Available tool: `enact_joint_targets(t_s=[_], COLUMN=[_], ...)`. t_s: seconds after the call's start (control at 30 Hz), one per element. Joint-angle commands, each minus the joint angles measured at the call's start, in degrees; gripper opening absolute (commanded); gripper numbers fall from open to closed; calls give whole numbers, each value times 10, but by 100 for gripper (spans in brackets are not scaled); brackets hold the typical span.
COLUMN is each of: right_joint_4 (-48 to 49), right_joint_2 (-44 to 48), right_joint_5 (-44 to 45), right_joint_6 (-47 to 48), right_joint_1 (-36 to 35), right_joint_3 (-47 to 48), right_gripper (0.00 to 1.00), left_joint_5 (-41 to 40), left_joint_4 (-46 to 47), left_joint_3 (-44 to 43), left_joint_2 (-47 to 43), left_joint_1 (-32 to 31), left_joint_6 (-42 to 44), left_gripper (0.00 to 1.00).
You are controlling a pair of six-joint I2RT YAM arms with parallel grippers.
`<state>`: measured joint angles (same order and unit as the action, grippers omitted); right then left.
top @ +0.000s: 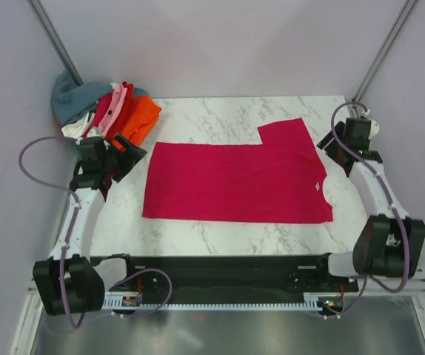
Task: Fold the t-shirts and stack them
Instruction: Fold the tshirt
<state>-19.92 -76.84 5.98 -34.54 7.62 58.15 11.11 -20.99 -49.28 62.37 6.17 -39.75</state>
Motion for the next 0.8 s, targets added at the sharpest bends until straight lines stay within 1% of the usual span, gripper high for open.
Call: enact_joint_targets(t_s=[0.0,0.03,0.07,0.13,0.17,0.23,0.27,0.3,0.37,0.4,0.5,0.63,0.67,0.77], right_joint_4=[17,18,19,23,23,23,22,22,16,15,10,4,1,-8], right_joint_2=[-86,-109,-151,-193,-235,-276,-317,-336,-391,-407,-468,-538,-563,-608], right_joint_5=[-7,-8,-10,-10,-11,-10,-10,-8,-4,-2,8,13,24,40], right_joint_6=[45,47,48,48,49,55,61,65,70,75,83,99,104,120], right_joint_1=[-6,-8,-11,-22,-25,-34,-42,-45,-51,-52,-53,-56,-59,-66], right_joint_3=[99,119,138,192,230,270,308,326,377,393,450,516,529,575], right_gripper=[72,70,69,69,68,67,66,66,66,66,66,66,66,66], left_joint_5=[3,5,5,2,-1,-17,-21,-23,-36,-41,-64,-109,-132,-150], left_joint_4=[45,73,85,120,132,150,156,160,162,162,170,178,179,192], left_joint_3=[-35,-37,-40,-47,-53,-66,-84,-94,-124,-132,-151,-166,-173,-182], left_joint_2=[41,49,70,92,115,145,159,186,211,220,240,261,274,306], left_joint_1=[-11,-12,-13,-21,-26,-42,-51,-55,-55,-74,-83,-100,-105,-119], left_joint_6=[27,14,7,-15,-21,-31,-33,-34,-27,-24,-8,28,34,43], left_gripper=[89,89,89,88,88,87,87,86,86,86,85,85,85,85])
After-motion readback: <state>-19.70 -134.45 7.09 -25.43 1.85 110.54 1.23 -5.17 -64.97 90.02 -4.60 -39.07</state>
